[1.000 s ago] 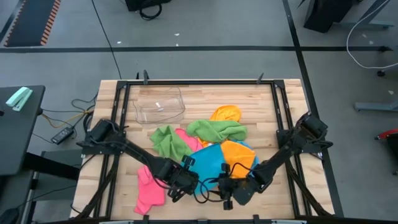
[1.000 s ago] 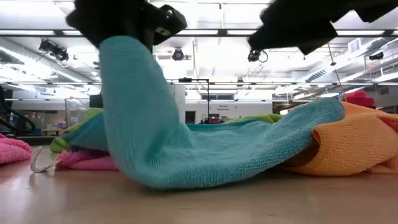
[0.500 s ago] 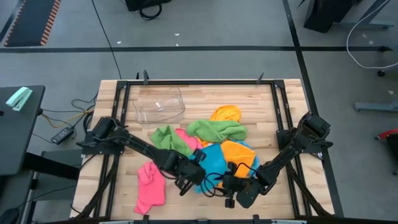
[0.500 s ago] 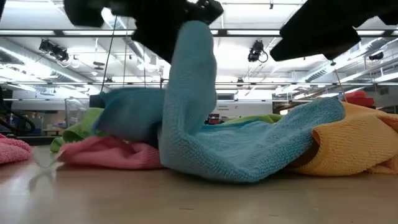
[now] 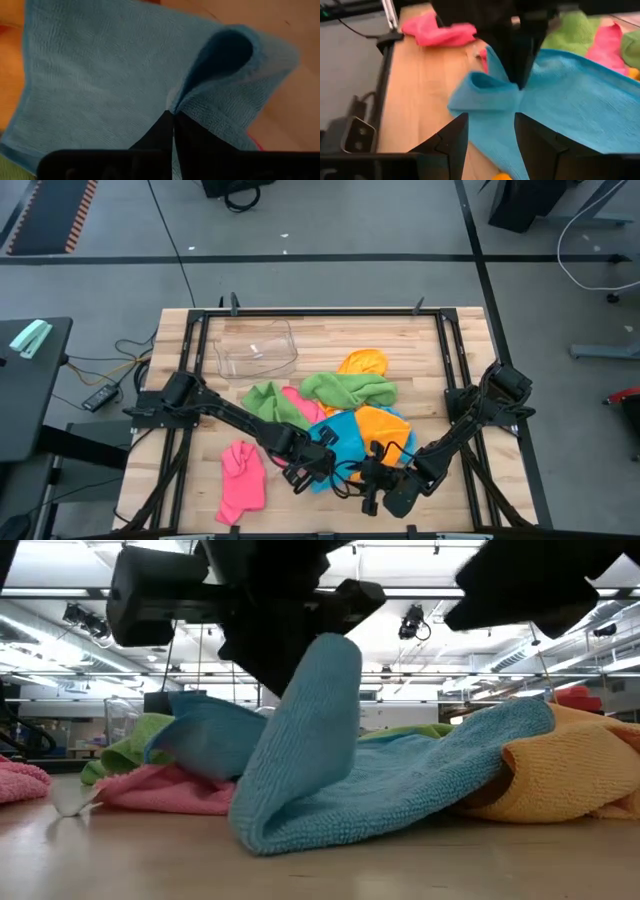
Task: Fold microfiber towels
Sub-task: Fold the left blue microfiber towel
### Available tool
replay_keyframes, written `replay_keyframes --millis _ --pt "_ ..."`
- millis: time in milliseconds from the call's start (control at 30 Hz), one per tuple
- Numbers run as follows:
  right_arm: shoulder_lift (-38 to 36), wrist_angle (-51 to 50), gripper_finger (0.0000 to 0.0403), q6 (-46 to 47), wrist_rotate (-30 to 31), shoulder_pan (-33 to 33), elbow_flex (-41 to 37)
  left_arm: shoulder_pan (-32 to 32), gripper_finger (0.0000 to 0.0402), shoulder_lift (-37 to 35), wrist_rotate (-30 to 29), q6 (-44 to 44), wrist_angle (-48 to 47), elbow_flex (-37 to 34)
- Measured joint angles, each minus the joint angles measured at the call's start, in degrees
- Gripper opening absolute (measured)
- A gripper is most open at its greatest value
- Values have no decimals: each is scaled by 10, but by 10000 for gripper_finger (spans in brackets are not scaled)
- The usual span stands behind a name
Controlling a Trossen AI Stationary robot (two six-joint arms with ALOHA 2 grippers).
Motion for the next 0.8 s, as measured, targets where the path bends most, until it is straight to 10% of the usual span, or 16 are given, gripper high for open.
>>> replay_keyframes --millis 800 --pt "0 -7 168 -10 17 2 0 -9 133 -12 -21 -104 -8 0"
